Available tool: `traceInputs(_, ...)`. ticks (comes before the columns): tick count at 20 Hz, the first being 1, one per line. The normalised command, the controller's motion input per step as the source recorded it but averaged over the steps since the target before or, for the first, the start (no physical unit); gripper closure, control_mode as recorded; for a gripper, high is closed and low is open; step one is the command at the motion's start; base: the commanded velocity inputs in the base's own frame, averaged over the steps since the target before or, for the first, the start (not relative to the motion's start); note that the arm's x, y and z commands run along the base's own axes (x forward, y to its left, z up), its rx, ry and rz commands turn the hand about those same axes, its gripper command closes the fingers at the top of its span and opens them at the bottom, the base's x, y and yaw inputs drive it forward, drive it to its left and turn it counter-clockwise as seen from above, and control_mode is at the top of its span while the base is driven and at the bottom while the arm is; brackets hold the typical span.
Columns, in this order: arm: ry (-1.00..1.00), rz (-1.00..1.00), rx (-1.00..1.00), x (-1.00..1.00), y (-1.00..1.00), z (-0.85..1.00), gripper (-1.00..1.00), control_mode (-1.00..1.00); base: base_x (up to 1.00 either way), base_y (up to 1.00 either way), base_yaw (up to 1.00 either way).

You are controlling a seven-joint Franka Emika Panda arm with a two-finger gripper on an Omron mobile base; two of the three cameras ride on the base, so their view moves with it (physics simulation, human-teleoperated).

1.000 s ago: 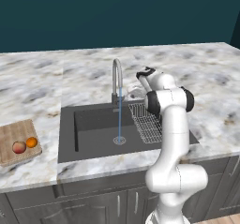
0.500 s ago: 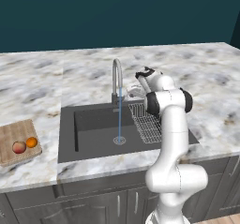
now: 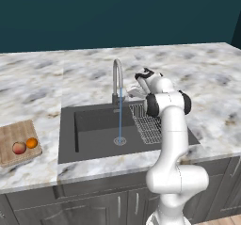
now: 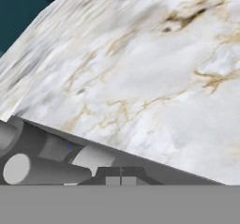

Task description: Pick the tangerine, peach from the sink and place them on the cutting board to airdry. Then turn off the sink faucet.

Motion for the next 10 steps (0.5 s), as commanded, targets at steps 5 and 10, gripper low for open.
traceInputs(5,0.00,0.00,0.00,0.25,0.03,-0.07,1.00,-1.00,0.00,0.00,0.00)
traceInputs(10,0.00,0.00,0.00,0.30,0.00,-0.05,1.00,-1.00,0.00,0.00,0.00)
